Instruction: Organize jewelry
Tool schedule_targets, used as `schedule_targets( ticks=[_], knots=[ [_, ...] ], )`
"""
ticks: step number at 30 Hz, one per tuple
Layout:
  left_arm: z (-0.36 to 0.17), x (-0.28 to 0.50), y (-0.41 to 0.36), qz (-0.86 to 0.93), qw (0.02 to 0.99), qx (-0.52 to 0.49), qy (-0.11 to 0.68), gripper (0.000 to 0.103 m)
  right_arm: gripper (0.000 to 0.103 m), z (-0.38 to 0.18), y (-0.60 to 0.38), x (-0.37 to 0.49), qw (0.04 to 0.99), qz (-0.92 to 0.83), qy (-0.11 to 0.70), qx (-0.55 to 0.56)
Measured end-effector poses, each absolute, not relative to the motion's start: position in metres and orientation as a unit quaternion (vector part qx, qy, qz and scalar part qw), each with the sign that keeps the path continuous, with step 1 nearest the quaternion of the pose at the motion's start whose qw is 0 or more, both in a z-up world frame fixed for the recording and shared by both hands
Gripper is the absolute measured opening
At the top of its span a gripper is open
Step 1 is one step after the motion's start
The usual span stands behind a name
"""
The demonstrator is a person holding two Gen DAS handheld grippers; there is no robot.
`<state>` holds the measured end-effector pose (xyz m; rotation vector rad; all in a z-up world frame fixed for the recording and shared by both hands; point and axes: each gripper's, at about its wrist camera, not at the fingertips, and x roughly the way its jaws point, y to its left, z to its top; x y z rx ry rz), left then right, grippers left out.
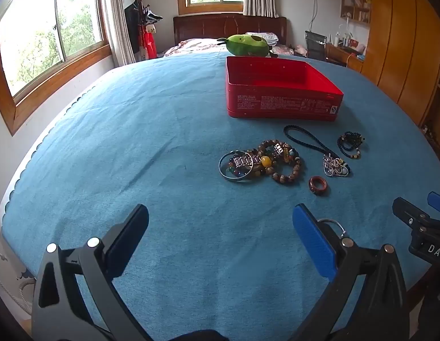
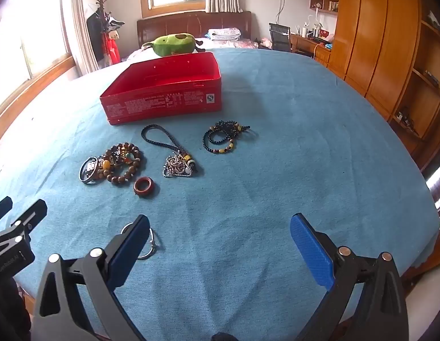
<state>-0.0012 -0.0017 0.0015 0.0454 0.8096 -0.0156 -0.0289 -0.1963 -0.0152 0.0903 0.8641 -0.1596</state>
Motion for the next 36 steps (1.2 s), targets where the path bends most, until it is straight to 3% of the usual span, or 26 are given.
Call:
schedule_targets(
  ticks=[36],
  knots=[
    [-0.0018,0.0024,0.0041,-0.007,0.918,0.023,0.395,0.100,0.099,-0.0193,-0.1959,-0.0285,0.903,-0.077,0.420,0.046]
  ],
)
